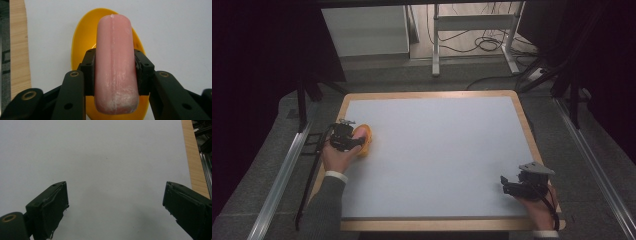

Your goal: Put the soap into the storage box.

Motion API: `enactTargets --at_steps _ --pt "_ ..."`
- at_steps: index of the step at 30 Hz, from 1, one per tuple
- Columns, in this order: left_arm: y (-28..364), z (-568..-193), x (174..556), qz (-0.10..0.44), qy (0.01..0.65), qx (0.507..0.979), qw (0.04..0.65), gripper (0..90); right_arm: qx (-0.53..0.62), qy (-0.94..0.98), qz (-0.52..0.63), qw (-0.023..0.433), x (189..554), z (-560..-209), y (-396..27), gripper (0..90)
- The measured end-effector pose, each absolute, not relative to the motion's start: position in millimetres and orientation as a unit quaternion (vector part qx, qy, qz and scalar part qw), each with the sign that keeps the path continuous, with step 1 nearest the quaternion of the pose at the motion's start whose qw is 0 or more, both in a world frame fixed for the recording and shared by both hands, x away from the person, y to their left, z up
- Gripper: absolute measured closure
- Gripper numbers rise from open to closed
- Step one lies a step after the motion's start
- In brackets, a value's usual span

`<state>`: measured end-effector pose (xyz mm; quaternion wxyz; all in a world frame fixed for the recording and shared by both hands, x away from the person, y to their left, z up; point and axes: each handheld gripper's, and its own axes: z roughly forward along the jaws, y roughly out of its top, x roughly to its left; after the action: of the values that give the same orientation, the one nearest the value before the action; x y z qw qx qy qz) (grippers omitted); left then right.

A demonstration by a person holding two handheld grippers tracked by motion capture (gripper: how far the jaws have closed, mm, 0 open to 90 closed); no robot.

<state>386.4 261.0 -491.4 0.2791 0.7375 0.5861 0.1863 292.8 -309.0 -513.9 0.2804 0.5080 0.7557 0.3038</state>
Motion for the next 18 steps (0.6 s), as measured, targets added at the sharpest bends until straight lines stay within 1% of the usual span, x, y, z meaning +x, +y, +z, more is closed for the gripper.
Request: enactTargets --at_steps 8,9,11,12,13,15,16,17,18 --pt "261 -494 386 0.188 0.586 0.737 0.280 60.2 0.508 0.756 0.303 0.281 293 -514 -309 6.0" --pt "261 -492 385 0.193 0.584 0.734 0.287 57.3 0.507 0.757 0.302 0.281 293 -514 -309 6.0" --pt "263 -488 382 0.201 0.584 0.728 0.297 48.0 0.507 0.757 0.302 0.281 293 -514 -309 6.0" --pt "263 -488 382 0.201 0.584 0.728 0.297 44.8 0.507 0.757 0.302 0.281 293 -514 -309 6.0" --pt "263 -485 381 0.200 0.582 0.728 0.302 44.8 0.507 0.756 0.303 0.281 293 -514 -309 6.0" --pt "262 -480 378 0.205 0.576 0.728 0.309 37.4 0.508 0.756 0.302 0.281 293 -515 -309 6.0" --pt "262 -477 376 0.208 0.572 0.728 0.315 31.8 0.507 0.757 0.300 0.281 293 -515 -309 6.0" --pt "262 -474 374 0.211 0.569 0.727 0.321 31.8 0.507 0.757 0.300 0.281 293 -515 -309 6.0" --pt "262 -472 371 0.215 0.564 0.727 0.328 29.2 0.507 0.757 0.300 0.281 293 -515 -308 6.0"
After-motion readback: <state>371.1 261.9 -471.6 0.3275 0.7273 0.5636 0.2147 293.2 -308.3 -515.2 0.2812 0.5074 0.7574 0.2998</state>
